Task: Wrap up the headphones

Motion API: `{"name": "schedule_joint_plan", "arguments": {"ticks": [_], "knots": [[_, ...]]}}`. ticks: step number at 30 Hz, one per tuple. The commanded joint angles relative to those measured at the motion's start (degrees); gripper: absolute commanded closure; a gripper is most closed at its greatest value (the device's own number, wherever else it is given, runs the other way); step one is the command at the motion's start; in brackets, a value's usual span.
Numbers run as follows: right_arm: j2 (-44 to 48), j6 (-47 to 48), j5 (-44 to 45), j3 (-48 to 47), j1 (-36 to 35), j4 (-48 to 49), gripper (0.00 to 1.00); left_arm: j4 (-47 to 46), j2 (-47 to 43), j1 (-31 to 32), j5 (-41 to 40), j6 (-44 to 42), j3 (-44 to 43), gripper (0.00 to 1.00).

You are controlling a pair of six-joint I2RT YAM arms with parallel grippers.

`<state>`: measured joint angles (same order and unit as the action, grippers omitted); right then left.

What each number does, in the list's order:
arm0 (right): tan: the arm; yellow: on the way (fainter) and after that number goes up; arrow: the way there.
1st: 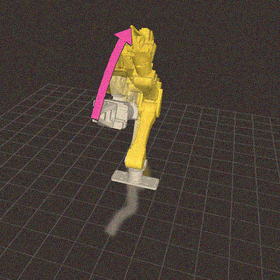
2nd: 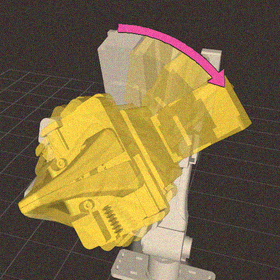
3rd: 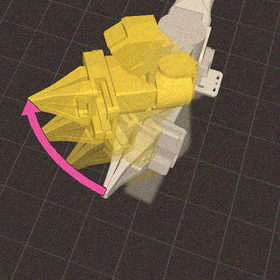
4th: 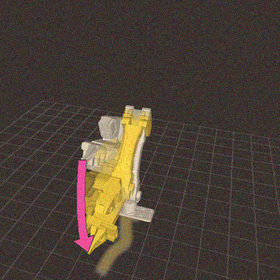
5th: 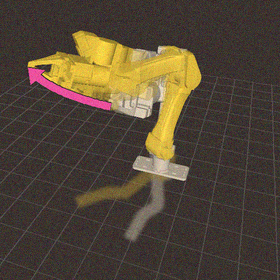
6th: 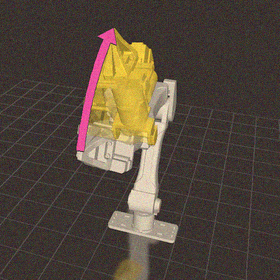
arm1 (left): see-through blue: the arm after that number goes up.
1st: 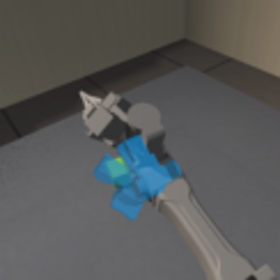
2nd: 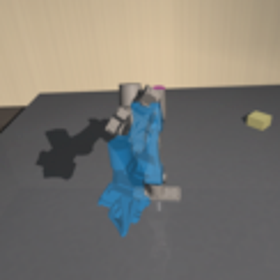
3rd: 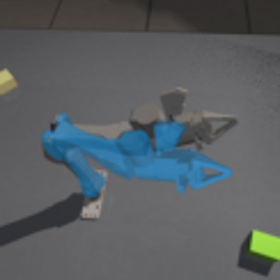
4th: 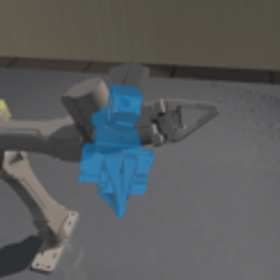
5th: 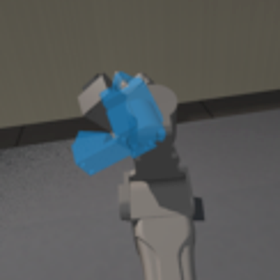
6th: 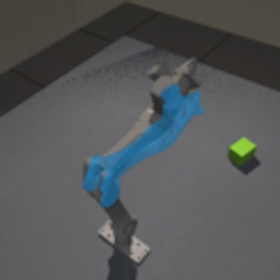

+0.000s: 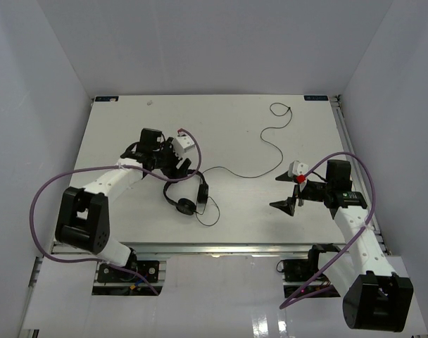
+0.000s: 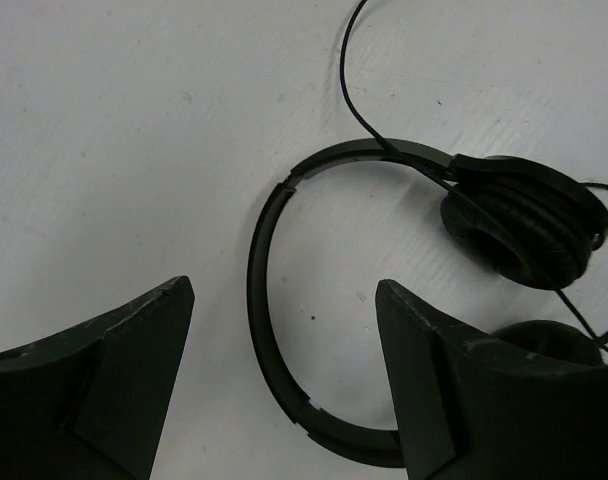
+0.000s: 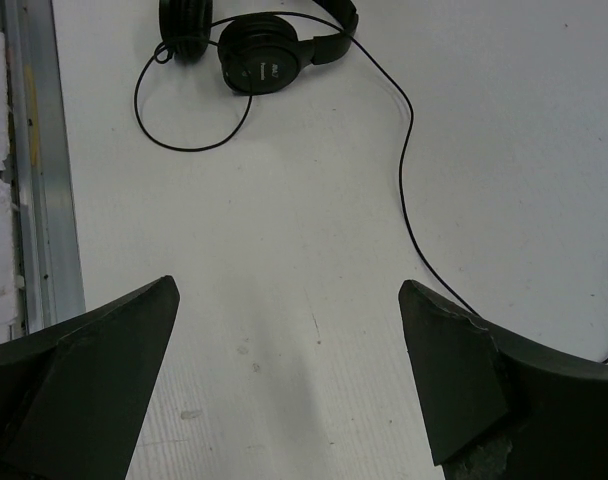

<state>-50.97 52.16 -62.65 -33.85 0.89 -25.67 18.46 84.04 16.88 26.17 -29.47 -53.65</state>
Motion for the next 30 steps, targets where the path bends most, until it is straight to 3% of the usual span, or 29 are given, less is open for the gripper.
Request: {"name": "schedule_joint_plan", "arguments": {"ticks": [1,6,14,20,25,28,30], "knots": [[-0.36,2.34,-3.06,-0.83,0.08,-0.78,0.02,4.44,7.21,0.0,4.29,-11.1,-6.35,0.18],[0.26,2.05,-2.82,-0.6,0.08,-0.79,0.02,6.04,16.15,-0.09,4.37,-14.19,-10.99,0.27],[0.05,1.42,-2.8,-0.9,0.08,-0.78,0.02,11.14,21.79,1.12,0.48,-17.41,-14.93,0.39],[0.09,1.09,-3.08,-0.96,0.08,-0.77,0.02,13.94,25.38,1.5,-2.06,-16.74,-16.65,0.65],[0.29,0.89,-2.92,-1.05,0.08,-0.78,0.03,14.46,26.61,1.88,-3.26,-15.64,-16.01,0.75],[0.44,0.84,-2.83,-1.05,0.08,-0.78,0.03,14.27,26.29,1.93,-3.84,-14.04,-15.84,0.96],[0.46,0.78,-2.72,-1.05,0.08,-0.78,0.02,13.8,25.08,1.93,-3.85,-12.07,-15.63,1.0]]}}
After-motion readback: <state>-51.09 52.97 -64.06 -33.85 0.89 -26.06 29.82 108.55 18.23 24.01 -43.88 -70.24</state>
